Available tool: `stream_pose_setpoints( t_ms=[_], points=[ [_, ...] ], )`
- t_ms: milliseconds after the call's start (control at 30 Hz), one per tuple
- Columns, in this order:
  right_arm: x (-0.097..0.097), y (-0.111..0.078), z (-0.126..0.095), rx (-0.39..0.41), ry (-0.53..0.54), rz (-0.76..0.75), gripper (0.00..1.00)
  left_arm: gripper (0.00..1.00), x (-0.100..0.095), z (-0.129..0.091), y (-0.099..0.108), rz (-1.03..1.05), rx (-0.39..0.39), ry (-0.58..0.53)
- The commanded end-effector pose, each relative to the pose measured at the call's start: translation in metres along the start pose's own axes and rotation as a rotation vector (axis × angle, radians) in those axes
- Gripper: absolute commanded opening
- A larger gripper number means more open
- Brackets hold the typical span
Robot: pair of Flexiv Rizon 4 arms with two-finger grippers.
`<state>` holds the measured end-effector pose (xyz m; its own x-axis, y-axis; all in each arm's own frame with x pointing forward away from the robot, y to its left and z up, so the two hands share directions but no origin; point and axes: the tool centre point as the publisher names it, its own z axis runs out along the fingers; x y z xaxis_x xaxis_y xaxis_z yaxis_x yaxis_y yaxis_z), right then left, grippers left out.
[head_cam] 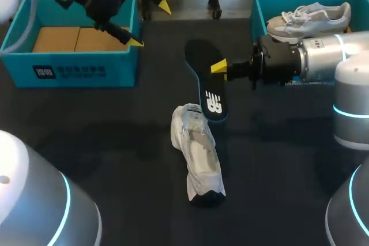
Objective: Take the shoe out of the shoebox, open the shoe tongue, remove and reinsert the insole, then place the shoe into the shoebox
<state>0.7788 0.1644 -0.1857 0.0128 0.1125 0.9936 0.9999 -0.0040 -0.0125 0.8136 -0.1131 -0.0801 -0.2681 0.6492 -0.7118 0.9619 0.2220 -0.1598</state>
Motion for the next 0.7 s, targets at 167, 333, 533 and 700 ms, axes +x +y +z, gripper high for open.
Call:
stream_pose_setpoints(
  t_ms=[167, 333, 533, 700],
  points=[
    [0.0, -0.001, 0.001, -0.003, -0.001, 0.0, 0.0, 1.0, 0.026, 0.029, 0.011, -0.011, 0.065, -0.403],
    [0.0, -0.001, 0.001, -0.003, -0.001, 0.0, 0.0, 1.0, 0.033, 0.051, 0.018, -0.079, 0.093, -0.499],
    [0.0, -0.001, 0.001, -0.003, -0.001, 0.0, 0.0, 1.0, 0.033, 0.051, 0.018, -0.079, 0.093, -0.499],
    [0.0, -0.001, 0.001, -0.003, -0.001, 0.0, 0.0, 1.0, 0.033, 0.051, 0.018, -0.079, 0.093, -0.499]
  ],
)
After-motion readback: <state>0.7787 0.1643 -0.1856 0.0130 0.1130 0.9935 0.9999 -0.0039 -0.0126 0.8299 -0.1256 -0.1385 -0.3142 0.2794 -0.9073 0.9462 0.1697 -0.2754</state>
